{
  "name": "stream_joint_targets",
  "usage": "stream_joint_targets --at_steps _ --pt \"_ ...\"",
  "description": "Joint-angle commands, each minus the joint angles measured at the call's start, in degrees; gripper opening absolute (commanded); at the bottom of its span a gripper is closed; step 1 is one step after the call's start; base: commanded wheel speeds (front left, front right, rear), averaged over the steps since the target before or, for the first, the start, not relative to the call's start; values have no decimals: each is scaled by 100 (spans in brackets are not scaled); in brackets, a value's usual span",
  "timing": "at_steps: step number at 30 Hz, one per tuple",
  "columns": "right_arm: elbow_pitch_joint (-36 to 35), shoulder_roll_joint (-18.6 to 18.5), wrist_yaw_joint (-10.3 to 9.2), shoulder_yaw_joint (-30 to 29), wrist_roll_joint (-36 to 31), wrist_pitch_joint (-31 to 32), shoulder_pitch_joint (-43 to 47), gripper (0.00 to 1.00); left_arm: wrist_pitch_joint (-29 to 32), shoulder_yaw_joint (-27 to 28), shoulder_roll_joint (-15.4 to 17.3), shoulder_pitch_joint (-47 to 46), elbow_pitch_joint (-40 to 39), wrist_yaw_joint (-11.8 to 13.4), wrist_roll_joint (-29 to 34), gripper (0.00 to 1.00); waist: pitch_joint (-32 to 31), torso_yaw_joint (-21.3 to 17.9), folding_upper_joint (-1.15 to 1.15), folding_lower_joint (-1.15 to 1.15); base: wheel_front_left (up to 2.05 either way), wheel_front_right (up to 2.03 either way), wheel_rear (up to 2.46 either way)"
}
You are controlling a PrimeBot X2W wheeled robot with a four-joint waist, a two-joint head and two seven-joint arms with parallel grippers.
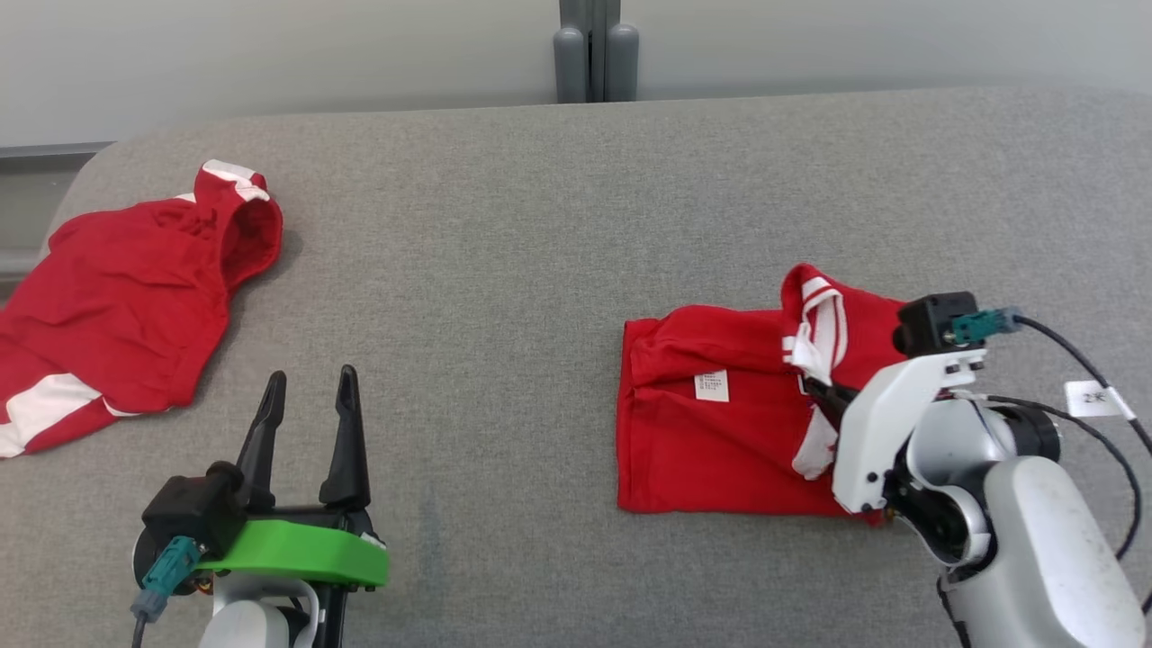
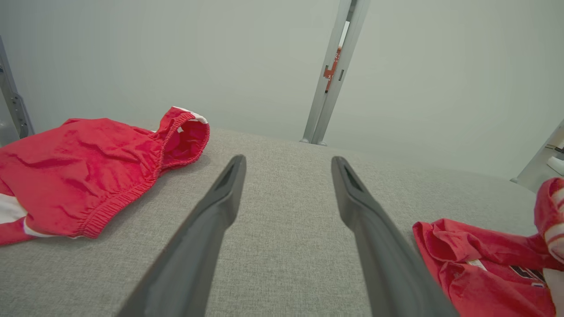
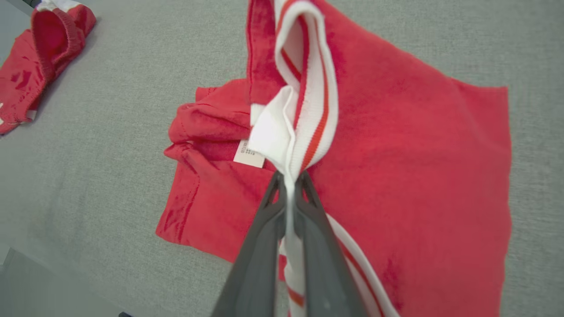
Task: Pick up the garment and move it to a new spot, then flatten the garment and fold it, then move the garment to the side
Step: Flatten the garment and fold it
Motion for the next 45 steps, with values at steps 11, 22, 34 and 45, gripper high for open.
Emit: stream_joint_targets --at_steps 11,22,34,45 --pt "1650 245 3 668 294 -616 -898 0 -17 -127 13 -21 42 -19 -89 100 4 419 0 0 0 0 0" --pt "3105 249 3 989 927 -1240 -1611 100 -16 -292 12 -161 58 -17 -262 100 132 711 0 0 0 0 0" --pt "3301 248 4 2309 2795 -2336 -2152 100 -17 -258 12 -154 68 -17 -314 100 174 733 0 0 0 0 0" --pt "3912 243 3 2490 2540 -2892 -2161 100 -16 -72 12 -9 -14 -17 -158 100 22 185 0 0 0 0 0"
